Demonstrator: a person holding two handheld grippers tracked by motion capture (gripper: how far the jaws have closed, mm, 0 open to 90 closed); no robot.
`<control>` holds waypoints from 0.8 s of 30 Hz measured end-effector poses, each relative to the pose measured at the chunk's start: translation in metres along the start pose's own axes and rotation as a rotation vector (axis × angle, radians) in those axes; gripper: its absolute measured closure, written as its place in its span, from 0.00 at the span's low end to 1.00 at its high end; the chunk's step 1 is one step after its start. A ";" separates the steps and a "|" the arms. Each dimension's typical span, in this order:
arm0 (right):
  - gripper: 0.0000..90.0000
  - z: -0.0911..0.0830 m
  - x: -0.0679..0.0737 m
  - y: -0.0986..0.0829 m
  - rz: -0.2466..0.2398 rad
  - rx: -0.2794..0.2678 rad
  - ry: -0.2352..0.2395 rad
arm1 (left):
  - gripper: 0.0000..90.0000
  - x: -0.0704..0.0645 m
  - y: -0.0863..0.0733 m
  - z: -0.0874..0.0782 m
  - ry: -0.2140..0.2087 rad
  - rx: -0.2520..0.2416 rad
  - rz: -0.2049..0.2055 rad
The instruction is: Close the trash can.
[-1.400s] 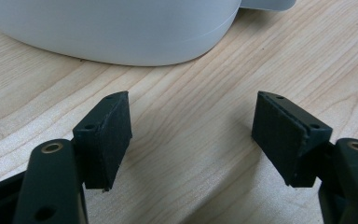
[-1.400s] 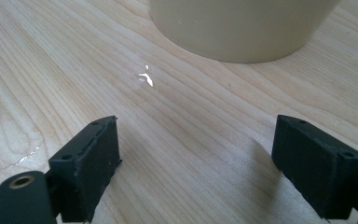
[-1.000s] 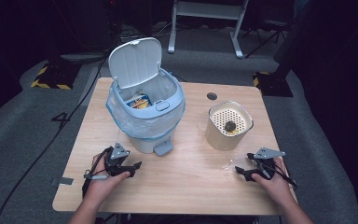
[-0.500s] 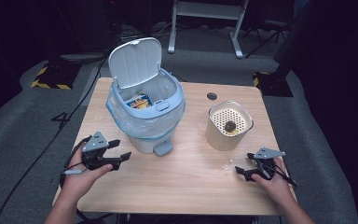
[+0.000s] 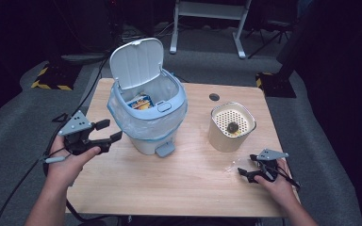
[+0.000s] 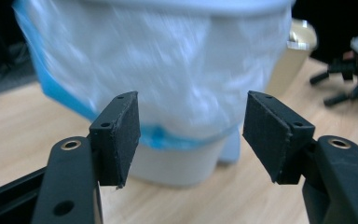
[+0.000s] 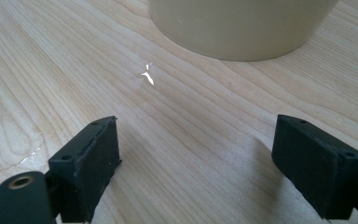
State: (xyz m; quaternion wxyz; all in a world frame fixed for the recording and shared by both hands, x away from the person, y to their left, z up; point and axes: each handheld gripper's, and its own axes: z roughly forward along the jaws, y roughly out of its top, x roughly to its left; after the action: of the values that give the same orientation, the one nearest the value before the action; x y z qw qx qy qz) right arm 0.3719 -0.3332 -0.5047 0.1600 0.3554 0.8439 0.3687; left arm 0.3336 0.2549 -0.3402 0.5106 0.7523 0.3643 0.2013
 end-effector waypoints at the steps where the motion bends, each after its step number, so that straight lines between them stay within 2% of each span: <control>1: 0.17 0.000 0.000 0.000 -0.001 0.000 0.000 | 0.41 0.002 0.004 -0.001 0.002 -0.017 -0.005; 6: 0.17 0.000 0.000 0.000 0.000 0.000 0.000 | 0.42 0.011 0.023 -0.007 0.024 -0.086 -0.029; 20: 0.17 0.000 0.000 0.000 0.000 0.000 0.001 | 0.43 0.032 0.079 -0.006 0.086 -0.144 -0.012; 24: 0.17 0.000 0.000 0.000 0.000 0.000 0.000 | 0.42 0.041 0.091 -0.003 0.101 -0.167 -0.029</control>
State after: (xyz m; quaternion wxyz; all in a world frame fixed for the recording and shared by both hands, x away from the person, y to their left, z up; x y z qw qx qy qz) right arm 0.3720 -0.3333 -0.5047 0.1598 0.3554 0.8439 0.3688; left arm 0.3895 0.2677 -0.2589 0.5556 0.6906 0.3823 0.2612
